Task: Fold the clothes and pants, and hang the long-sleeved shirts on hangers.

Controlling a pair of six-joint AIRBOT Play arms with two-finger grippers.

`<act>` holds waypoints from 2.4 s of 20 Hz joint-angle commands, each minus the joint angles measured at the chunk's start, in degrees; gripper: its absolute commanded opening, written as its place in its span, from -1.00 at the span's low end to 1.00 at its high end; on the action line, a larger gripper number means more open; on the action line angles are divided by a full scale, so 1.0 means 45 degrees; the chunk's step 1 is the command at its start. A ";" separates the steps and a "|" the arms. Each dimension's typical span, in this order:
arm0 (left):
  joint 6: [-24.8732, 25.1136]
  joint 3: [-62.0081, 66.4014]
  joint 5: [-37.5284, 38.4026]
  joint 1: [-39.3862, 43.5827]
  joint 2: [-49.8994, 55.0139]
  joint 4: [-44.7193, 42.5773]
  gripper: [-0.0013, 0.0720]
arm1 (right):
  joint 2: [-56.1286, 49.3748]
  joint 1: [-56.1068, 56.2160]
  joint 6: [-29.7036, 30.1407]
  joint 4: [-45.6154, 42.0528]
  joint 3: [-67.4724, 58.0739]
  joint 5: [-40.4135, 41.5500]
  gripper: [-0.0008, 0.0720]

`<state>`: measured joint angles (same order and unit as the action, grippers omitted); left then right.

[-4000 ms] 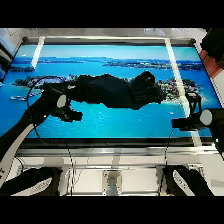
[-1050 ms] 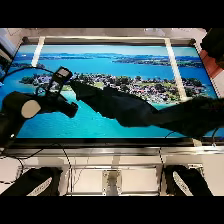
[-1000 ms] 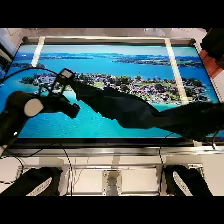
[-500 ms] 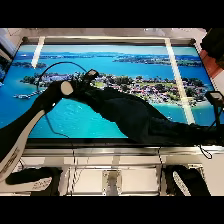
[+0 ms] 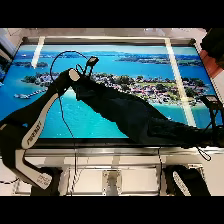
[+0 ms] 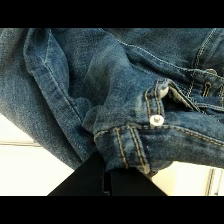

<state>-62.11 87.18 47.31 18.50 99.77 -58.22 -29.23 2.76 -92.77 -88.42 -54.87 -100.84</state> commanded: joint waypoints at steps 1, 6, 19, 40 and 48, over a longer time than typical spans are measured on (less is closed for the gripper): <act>-0.0568 0.0612 -0.0136 -0.0253 0.1107 0.0097 0.59 | 0.0005 0.0015 -0.0194 0.0000 0.0019 0.0005 -0.90; -0.0316 0.0627 0.0335 0.0228 0.1880 0.0262 0.58 | 0.0000 0.0015 -0.0291 0.0005 0.0019 0.0520 -0.90; -0.4605 0.0806 0.0024 -0.2987 -0.0515 -0.3225 -0.91 | -0.2890 0.0015 0.0447 -0.2356 0.0005 0.6237 -0.91; -0.3614 0.1666 -0.1073 -1.0865 -0.3891 0.1399 -0.91 | -1.4950 -0.4503 0.3458 0.7946 -1.5110 0.8272 -0.92; -0.2351 0.2759 0.2244 -1.1351 -0.3891 0.0306 -0.91 | -1.3697 -0.5221 0.4080 0.5372 -1.3877 0.5843 -0.91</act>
<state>-74.32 98.80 49.01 -31.42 82.11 -52.56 -93.08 -20.03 -72.62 -54.43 -119.90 -67.94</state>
